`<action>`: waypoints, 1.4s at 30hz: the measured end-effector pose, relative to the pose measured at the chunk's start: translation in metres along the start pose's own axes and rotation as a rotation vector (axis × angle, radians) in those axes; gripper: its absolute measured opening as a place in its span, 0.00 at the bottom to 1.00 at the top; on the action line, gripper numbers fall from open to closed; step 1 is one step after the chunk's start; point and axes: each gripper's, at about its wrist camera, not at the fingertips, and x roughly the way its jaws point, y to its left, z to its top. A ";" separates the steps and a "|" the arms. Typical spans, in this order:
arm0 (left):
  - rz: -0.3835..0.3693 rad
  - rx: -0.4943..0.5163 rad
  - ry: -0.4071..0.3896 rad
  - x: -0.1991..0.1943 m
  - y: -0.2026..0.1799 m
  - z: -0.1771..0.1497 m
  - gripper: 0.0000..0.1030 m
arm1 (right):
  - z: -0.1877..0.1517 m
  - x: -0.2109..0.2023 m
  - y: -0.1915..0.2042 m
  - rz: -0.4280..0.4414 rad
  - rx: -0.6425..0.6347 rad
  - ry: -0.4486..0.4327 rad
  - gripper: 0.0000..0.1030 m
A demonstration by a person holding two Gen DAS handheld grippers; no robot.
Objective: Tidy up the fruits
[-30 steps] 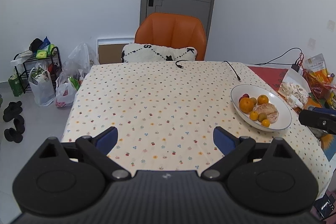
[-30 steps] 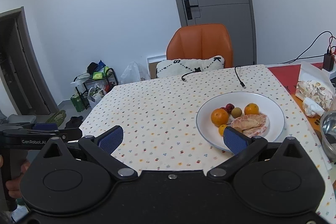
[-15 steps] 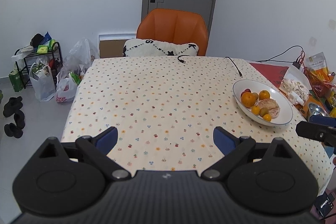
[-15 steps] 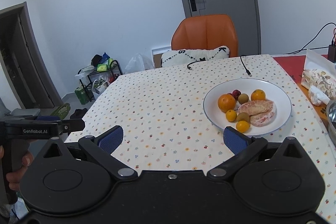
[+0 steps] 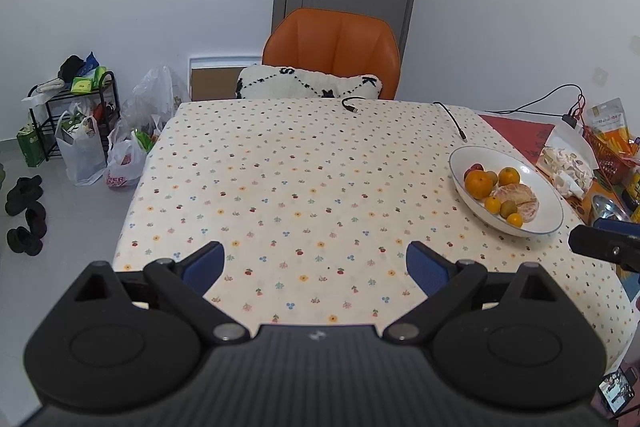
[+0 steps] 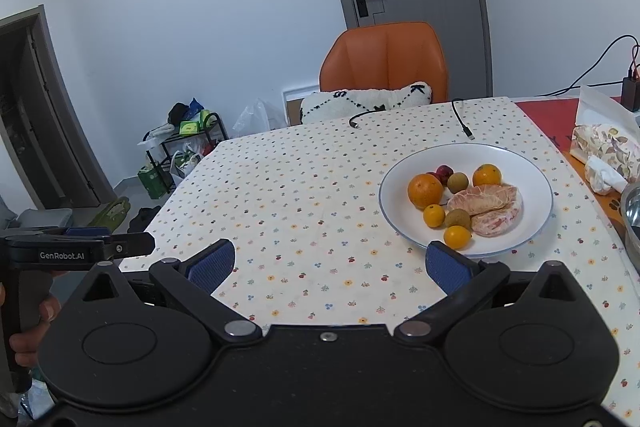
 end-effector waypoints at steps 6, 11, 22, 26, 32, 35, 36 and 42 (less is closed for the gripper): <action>-0.002 -0.001 0.003 0.002 0.000 0.000 0.94 | 0.000 0.001 -0.001 0.000 0.002 0.001 1.00; -0.003 0.000 0.007 0.004 -0.001 -0.001 0.94 | 0.000 0.002 -0.001 0.003 -0.001 0.001 1.00; -0.004 -0.003 0.008 0.005 -0.001 -0.001 0.94 | 0.000 0.002 0.000 0.002 -0.001 0.003 1.00; -0.005 -0.004 0.008 0.006 -0.001 -0.002 0.94 | 0.000 0.002 0.000 0.002 -0.002 0.004 1.00; -0.009 -0.002 0.011 0.007 -0.001 -0.003 0.94 | 0.000 0.002 0.001 0.002 -0.002 0.004 1.00; -0.010 -0.001 0.010 0.007 -0.001 -0.003 0.94 | 0.000 0.002 0.001 0.001 -0.001 0.004 1.00; -0.011 -0.001 0.010 0.007 -0.001 -0.003 0.94 | 0.000 0.002 0.001 0.001 -0.001 0.004 1.00; -0.025 -0.001 0.006 0.006 -0.002 -0.002 0.94 | 0.000 0.004 0.001 -0.003 0.000 0.007 1.00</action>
